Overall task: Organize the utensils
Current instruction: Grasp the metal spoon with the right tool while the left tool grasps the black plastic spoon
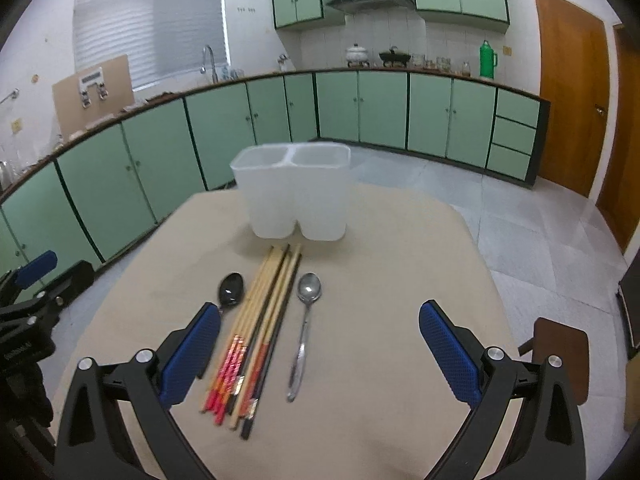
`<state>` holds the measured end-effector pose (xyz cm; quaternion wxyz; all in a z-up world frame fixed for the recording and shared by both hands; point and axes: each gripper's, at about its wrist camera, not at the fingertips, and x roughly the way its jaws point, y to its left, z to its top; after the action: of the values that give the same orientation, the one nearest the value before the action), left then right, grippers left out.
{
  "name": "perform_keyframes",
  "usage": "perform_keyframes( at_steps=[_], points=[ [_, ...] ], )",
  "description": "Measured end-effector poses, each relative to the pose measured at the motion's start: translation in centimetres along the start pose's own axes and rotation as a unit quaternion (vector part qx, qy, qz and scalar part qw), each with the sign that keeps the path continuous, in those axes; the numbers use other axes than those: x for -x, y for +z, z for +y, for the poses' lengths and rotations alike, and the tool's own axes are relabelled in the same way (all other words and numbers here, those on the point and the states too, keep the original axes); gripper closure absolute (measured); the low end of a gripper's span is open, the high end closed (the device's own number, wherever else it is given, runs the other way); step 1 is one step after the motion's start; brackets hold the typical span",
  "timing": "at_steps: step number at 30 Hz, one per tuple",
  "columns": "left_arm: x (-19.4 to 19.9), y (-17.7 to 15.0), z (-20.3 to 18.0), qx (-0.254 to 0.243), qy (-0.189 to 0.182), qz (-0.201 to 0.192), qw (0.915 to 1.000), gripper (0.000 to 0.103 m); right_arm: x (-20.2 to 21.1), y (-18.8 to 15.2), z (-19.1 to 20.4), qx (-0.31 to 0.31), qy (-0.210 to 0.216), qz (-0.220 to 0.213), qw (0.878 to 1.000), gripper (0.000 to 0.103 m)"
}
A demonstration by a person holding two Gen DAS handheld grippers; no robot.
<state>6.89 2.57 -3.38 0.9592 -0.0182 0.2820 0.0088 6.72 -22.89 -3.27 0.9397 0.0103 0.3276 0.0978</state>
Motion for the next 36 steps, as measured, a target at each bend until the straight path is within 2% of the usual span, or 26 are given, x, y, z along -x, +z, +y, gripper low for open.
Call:
perform_keyframes(
  at_steps=[3,8,11,13,15,21,28,30,34,36],
  points=[
    [-2.4,-0.1,0.5,0.011,0.005,0.021,0.9997,0.005,-2.4,0.3,-0.5,-0.002,0.007,0.028,1.0,0.006],
    [-6.3,0.2,0.4,0.01,0.0,0.047,0.9988,0.005,-6.1,1.0,-0.4,0.021,0.01,0.049,0.999,0.006],
    [-8.7,0.2,0.0,0.0,-0.012,0.072,0.9973,0.005,-8.1,1.4,-0.3,0.025,0.02,0.06,0.998,0.006],
    [-9.8,0.2,-0.4,-0.016,-0.006,0.079,0.9967,0.005,-9.6,1.6,-0.2,0.031,0.019,0.068,0.997,0.007],
    [-10.9,0.1,-0.9,-0.028,-0.006,0.095,0.9951,0.005,-10.8,1.6,-0.2,0.032,0.021,0.08,0.996,0.013],
    [-13.3,-0.7,-0.9,-0.02,0.001,0.135,0.9906,0.005,-13.3,1.1,-1.2,0.02,0.022,0.12,0.992,0.032],
    [-14.4,-1.5,-1.1,-0.038,0.004,0.156,0.987,0.006,-14.4,0.6,-1.1,0.021,0.025,0.139,0.99,0.039],
    [-14.6,-1.6,-1.3,-0.041,-0.001,0.16,0.9862,0.006,-14.8,0.6,-1.1,0.018,0.029,0.144,0.989,0.045],
    [-15.0,-1.6,-1.8,-0.046,-0.009,0.165,0.9852,0.008,-15.3,0.6,-0.7,0.023,0.026,0.144,0.989,0.048],
    [-15.2,-1.7,-2.1,-0.044,-0.015,0.17,0.9843,0.009,-15.3,0.6,-0.5,0.028,0.024,0.144,0.989,0.054]
  ],
)
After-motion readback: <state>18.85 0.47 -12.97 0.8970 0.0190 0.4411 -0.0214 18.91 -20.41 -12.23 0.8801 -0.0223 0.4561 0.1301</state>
